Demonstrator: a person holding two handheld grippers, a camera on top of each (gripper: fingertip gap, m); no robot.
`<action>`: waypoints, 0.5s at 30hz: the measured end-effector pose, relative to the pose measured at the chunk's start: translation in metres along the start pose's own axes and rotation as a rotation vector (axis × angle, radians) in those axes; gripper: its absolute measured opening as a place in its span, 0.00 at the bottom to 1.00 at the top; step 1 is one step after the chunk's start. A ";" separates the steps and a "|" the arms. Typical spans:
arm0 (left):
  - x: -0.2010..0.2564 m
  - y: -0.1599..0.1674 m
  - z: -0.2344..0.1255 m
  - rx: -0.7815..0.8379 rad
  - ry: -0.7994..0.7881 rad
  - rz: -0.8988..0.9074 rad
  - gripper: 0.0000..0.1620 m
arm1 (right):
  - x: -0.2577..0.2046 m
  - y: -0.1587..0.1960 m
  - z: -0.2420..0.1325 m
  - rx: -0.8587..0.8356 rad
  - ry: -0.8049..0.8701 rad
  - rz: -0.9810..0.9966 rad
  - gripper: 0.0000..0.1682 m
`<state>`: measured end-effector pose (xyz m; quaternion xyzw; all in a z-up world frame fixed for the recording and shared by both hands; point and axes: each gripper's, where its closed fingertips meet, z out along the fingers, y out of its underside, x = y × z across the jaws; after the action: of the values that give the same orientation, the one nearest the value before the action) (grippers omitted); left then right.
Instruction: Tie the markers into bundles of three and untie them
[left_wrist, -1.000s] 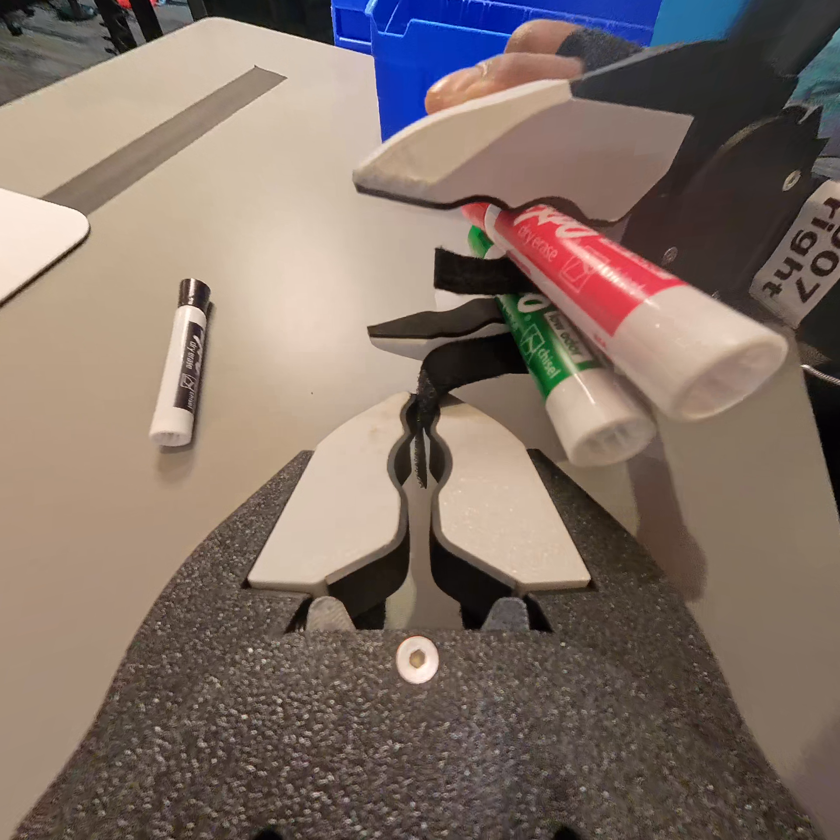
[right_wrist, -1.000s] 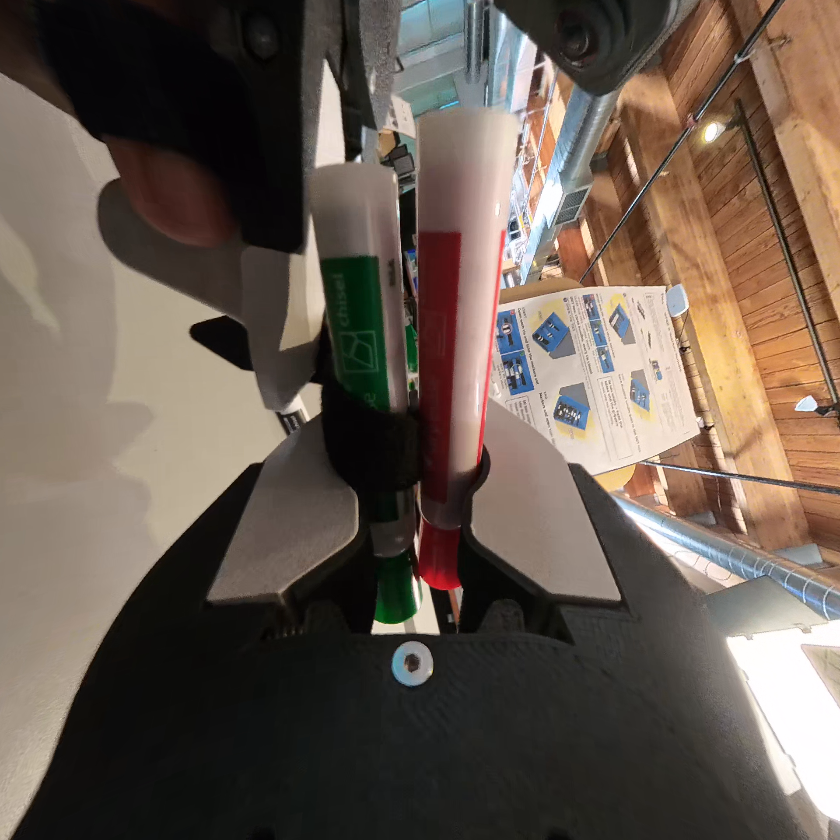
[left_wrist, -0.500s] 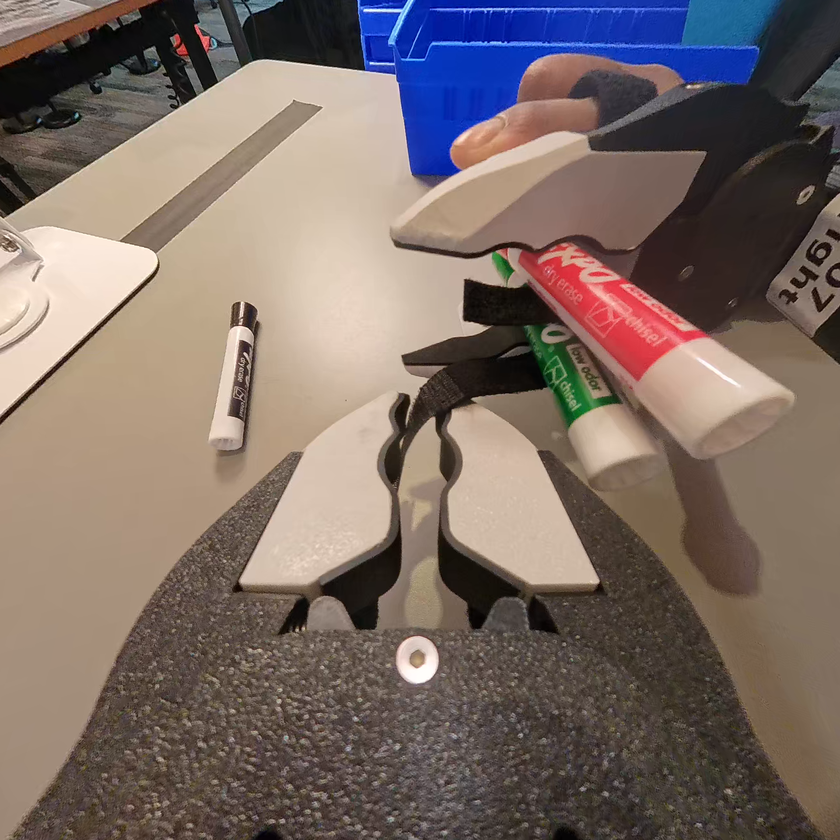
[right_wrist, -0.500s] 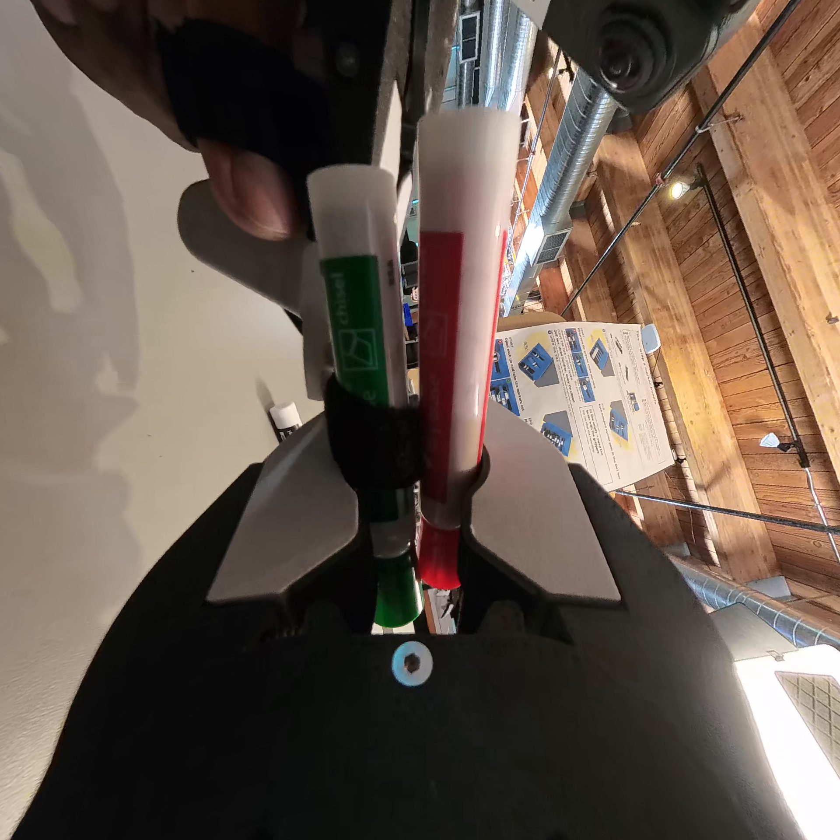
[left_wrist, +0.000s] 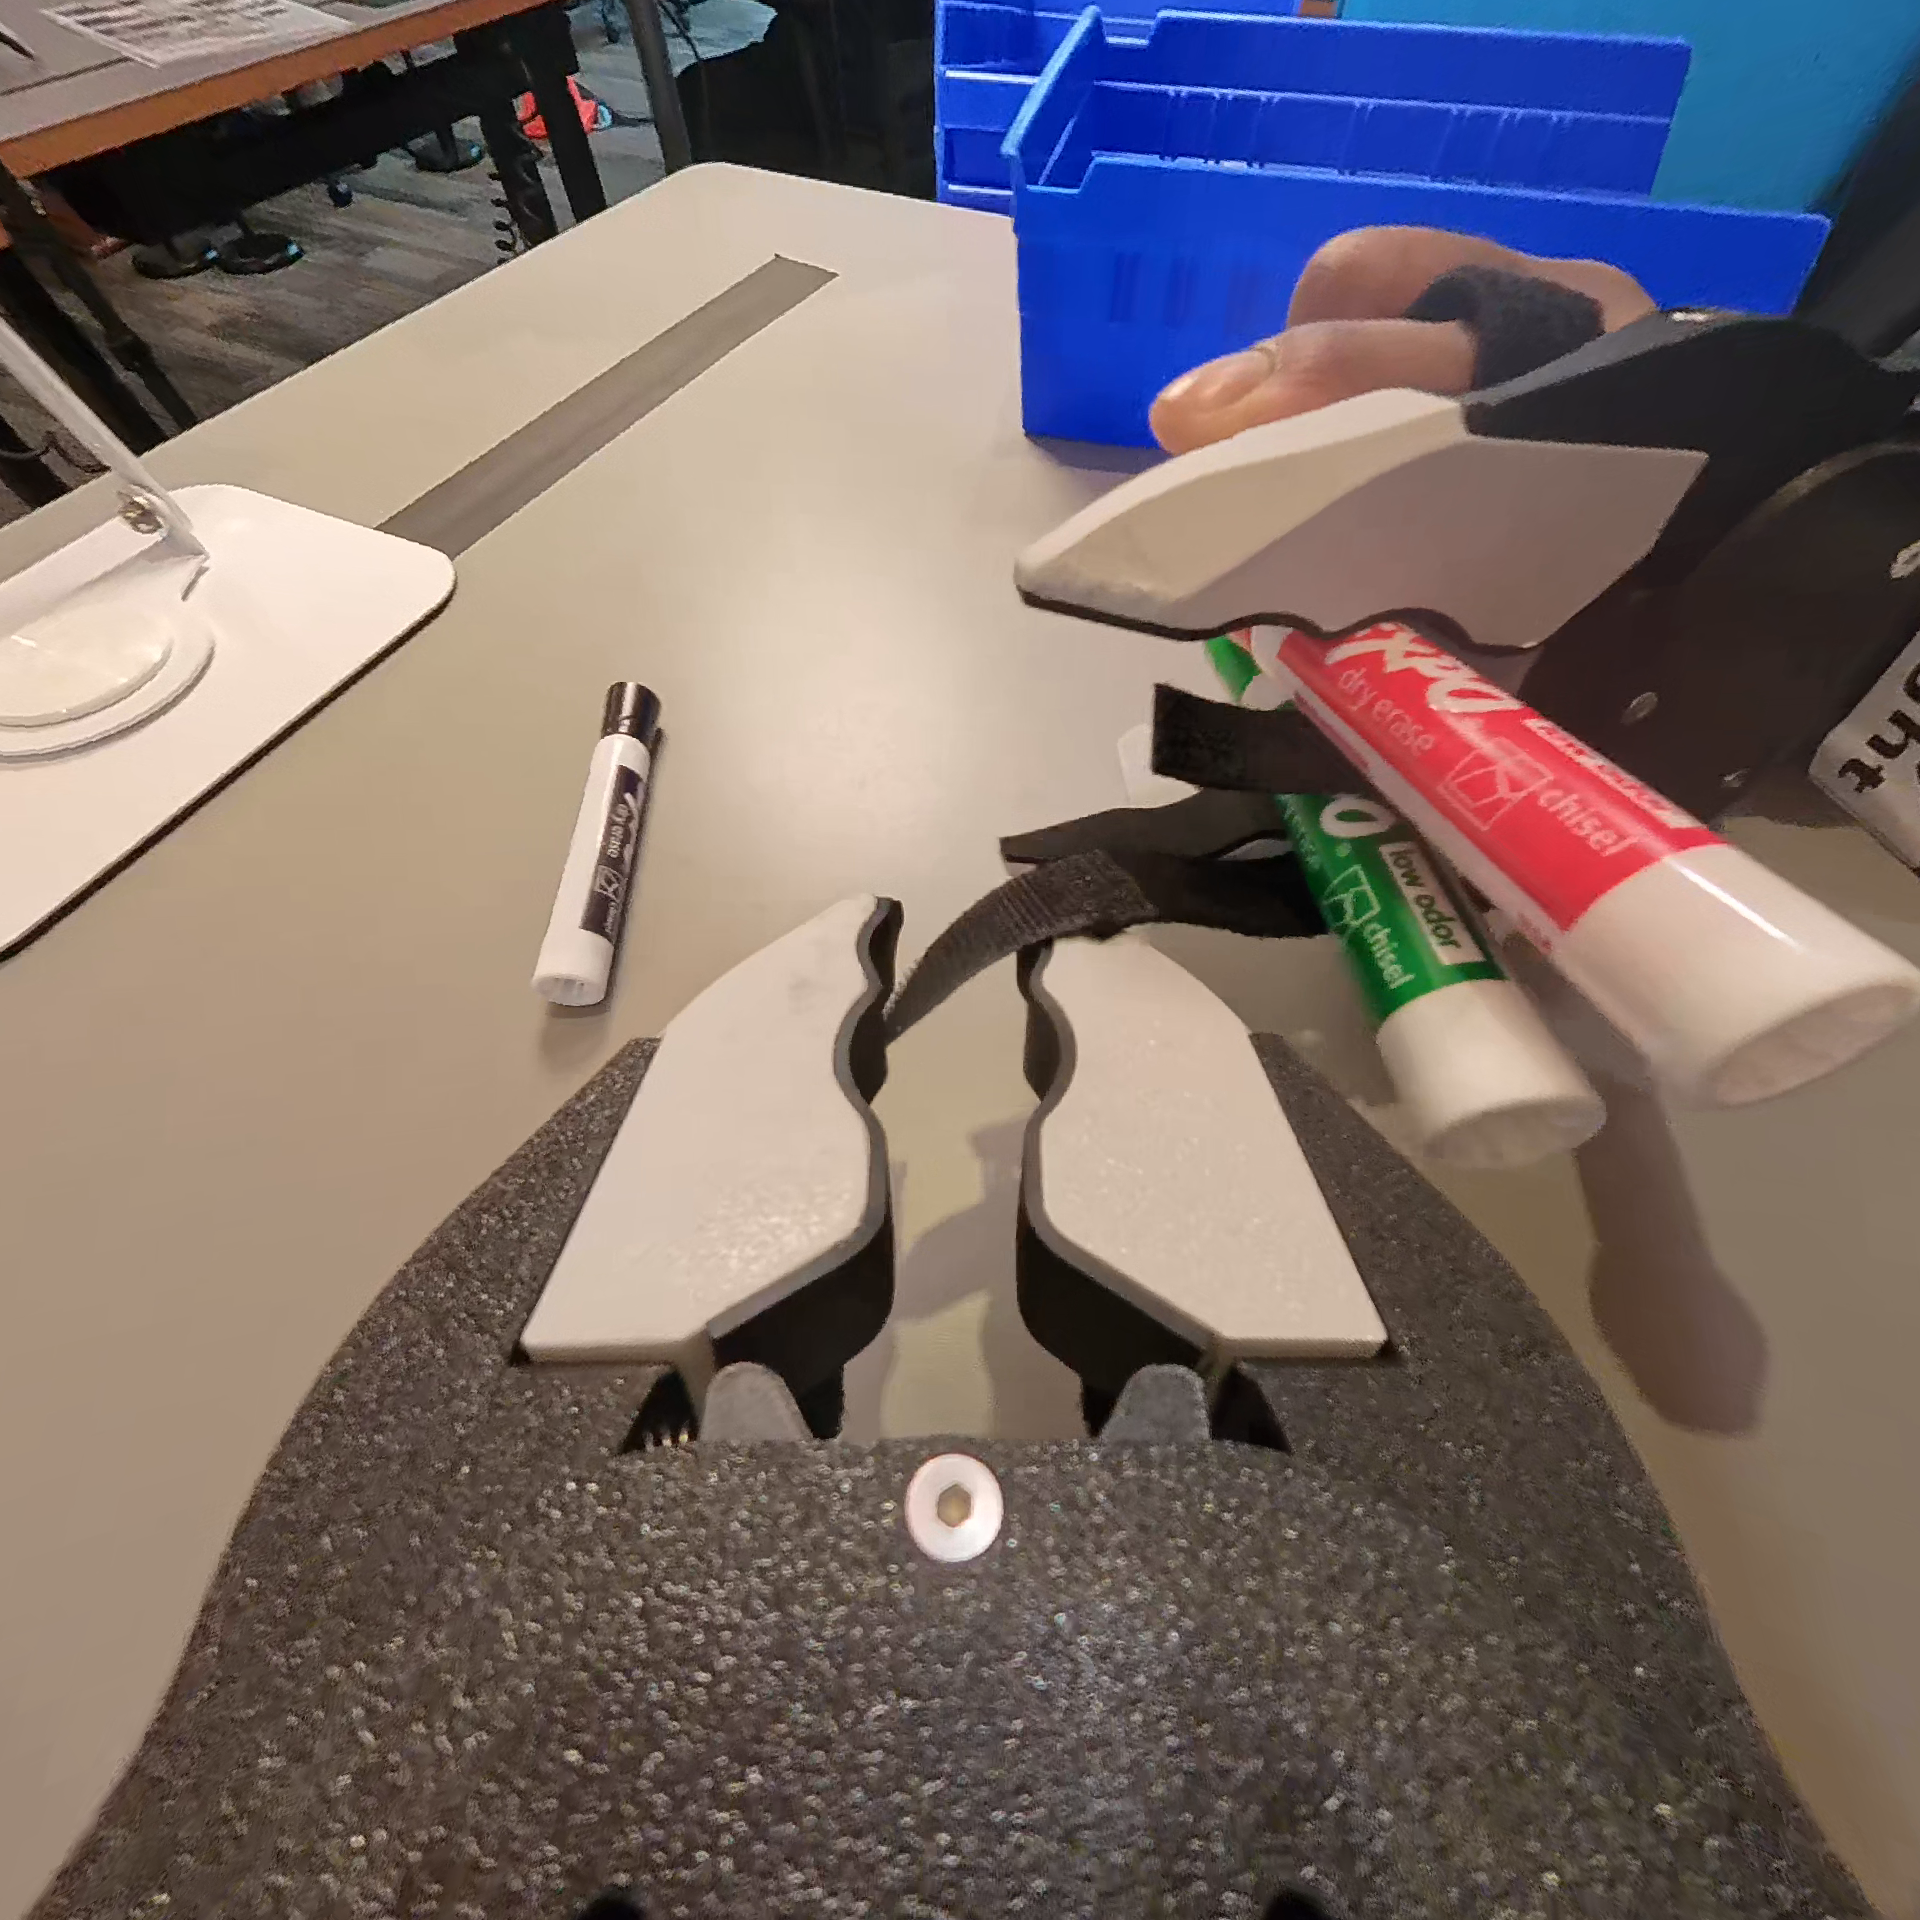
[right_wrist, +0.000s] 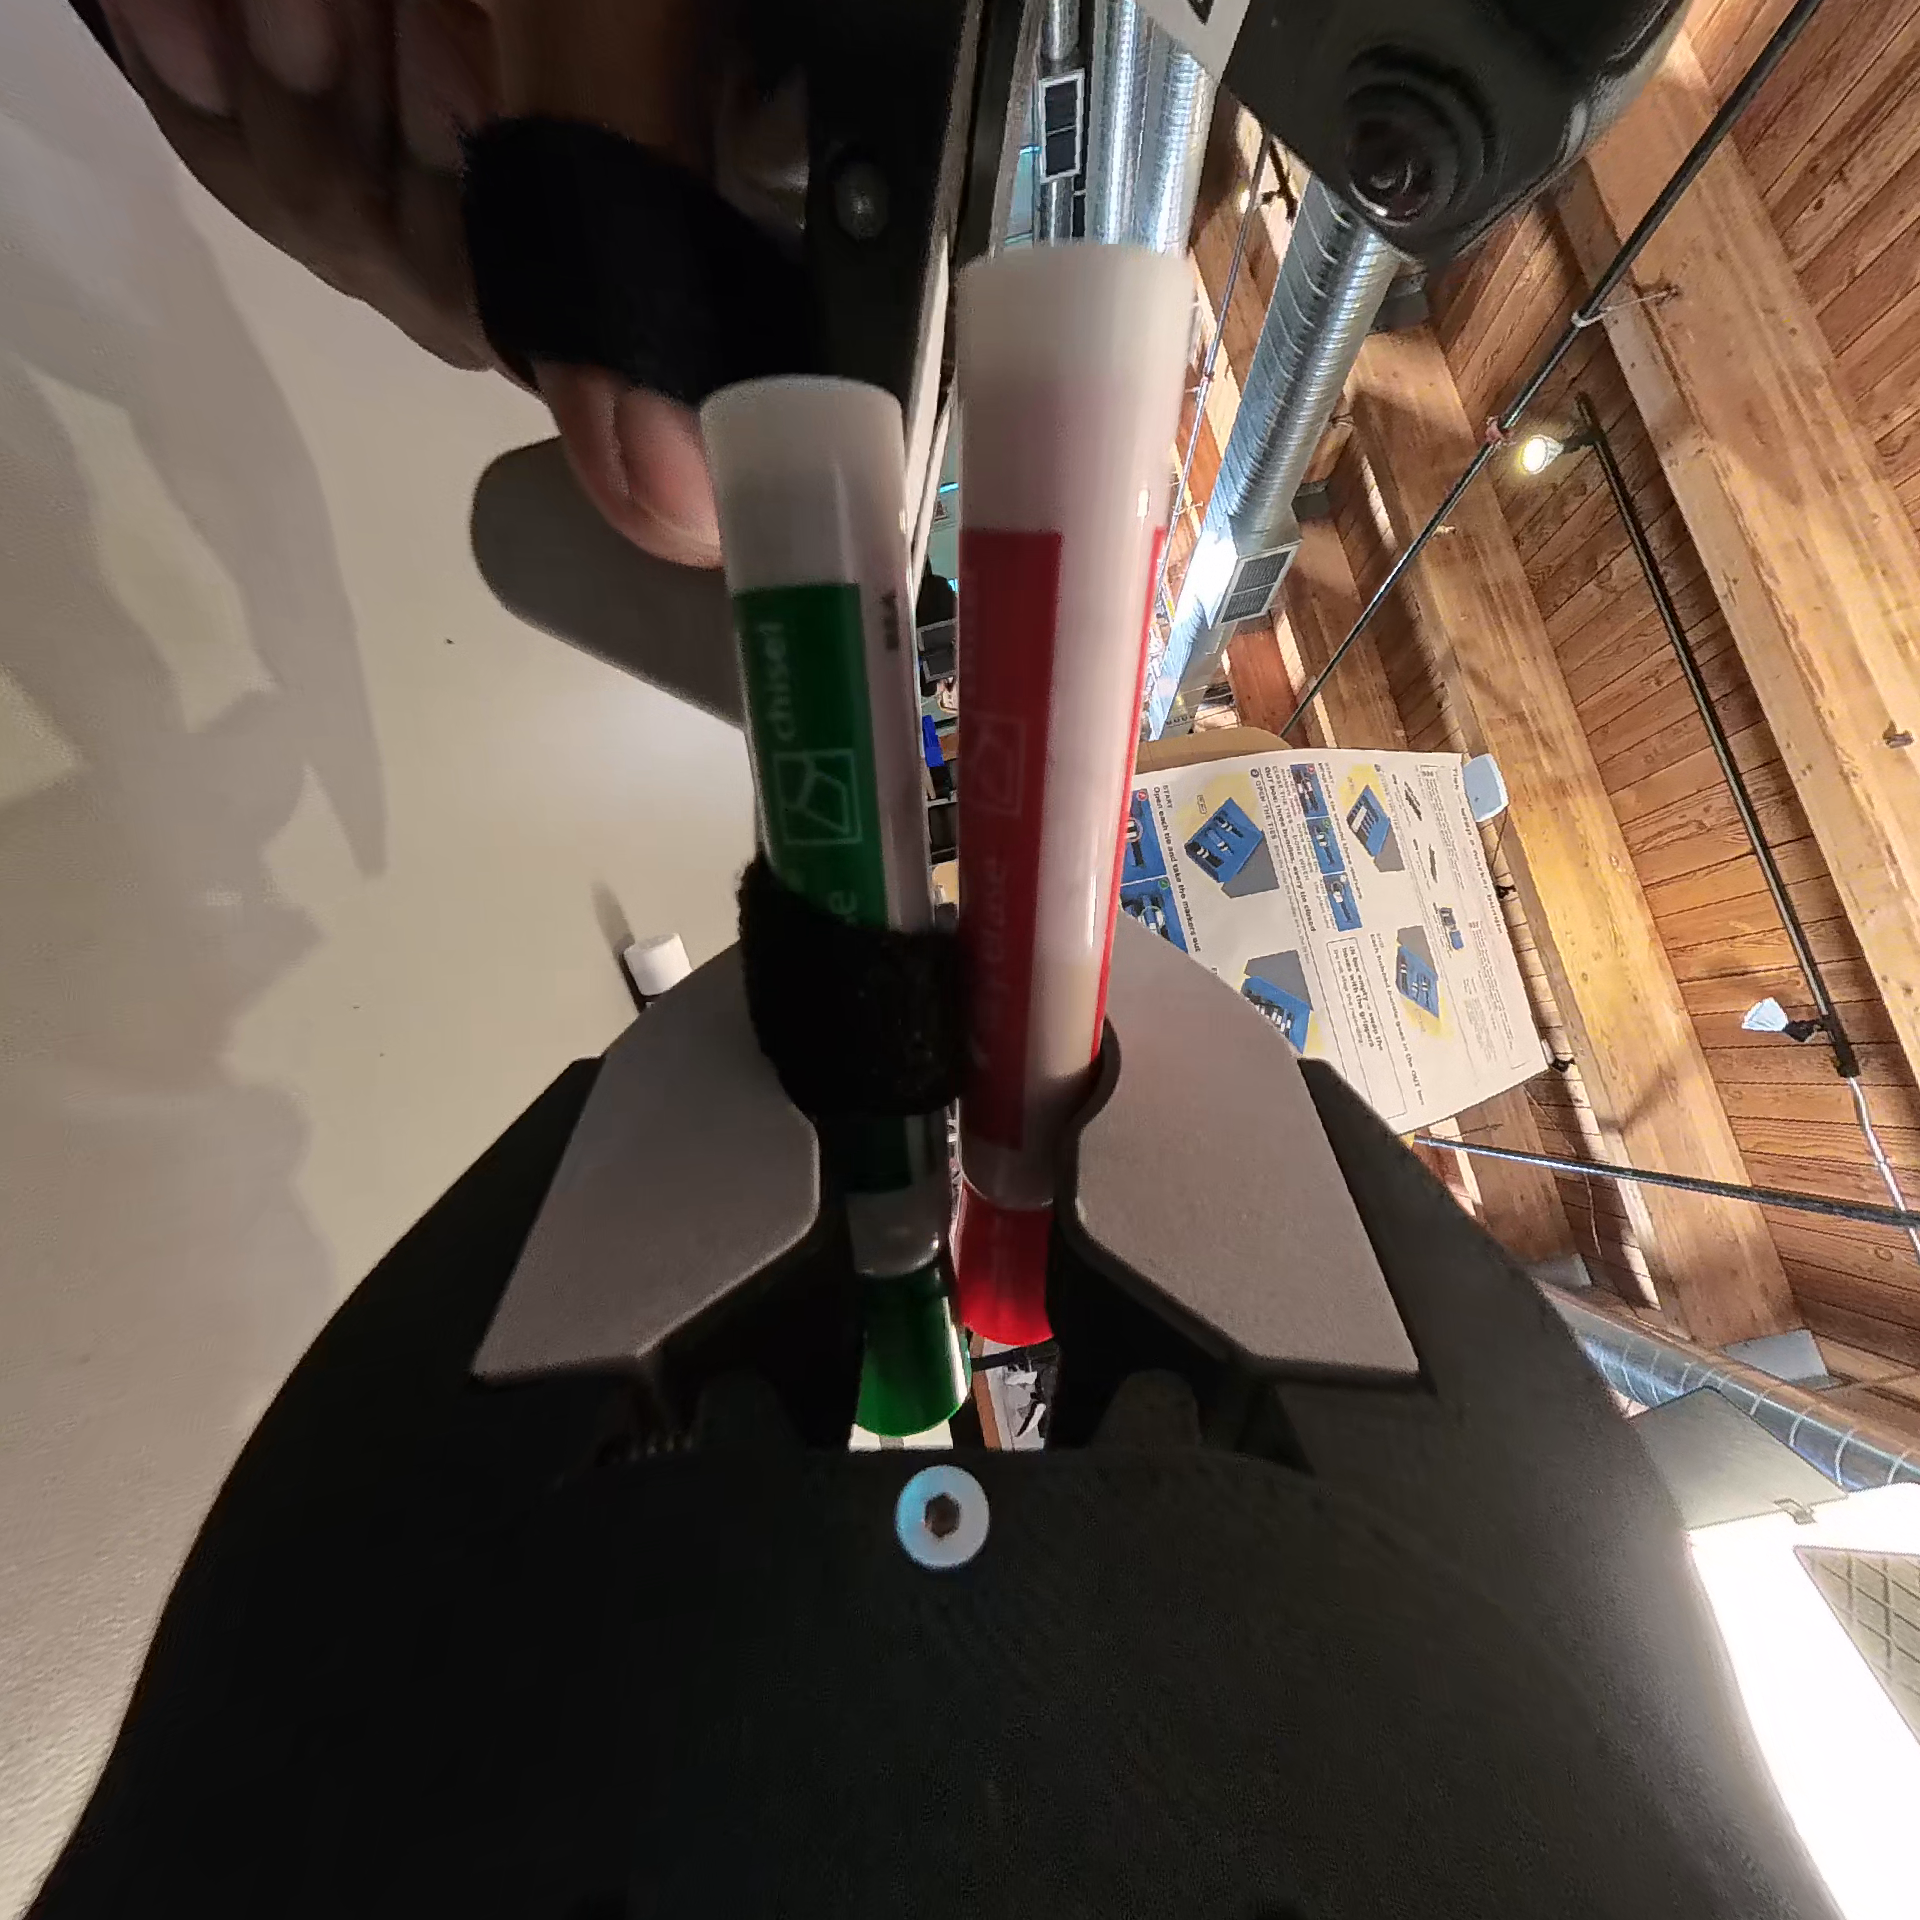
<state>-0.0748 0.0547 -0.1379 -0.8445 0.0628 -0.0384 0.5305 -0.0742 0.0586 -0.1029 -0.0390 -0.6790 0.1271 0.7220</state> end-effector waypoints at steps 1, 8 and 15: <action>-0.002 0.000 0.000 0.003 -0.011 -0.007 0.14 | 0.000 0.000 0.000 0.002 0.002 -0.002 0.25; -0.007 -0.006 -0.003 0.040 -0.035 -0.070 0.13 | -0.006 -0.005 -0.001 0.014 -0.014 -0.006 0.25; -0.004 -0.006 0.001 0.047 -0.062 -0.105 0.13 | -0.007 -0.007 -0.001 0.018 -0.020 0.012 0.25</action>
<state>-0.0783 0.0584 -0.1333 -0.8348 0.0009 -0.0414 0.5491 -0.0725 0.0507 -0.1083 -0.0354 -0.6847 0.1380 0.7147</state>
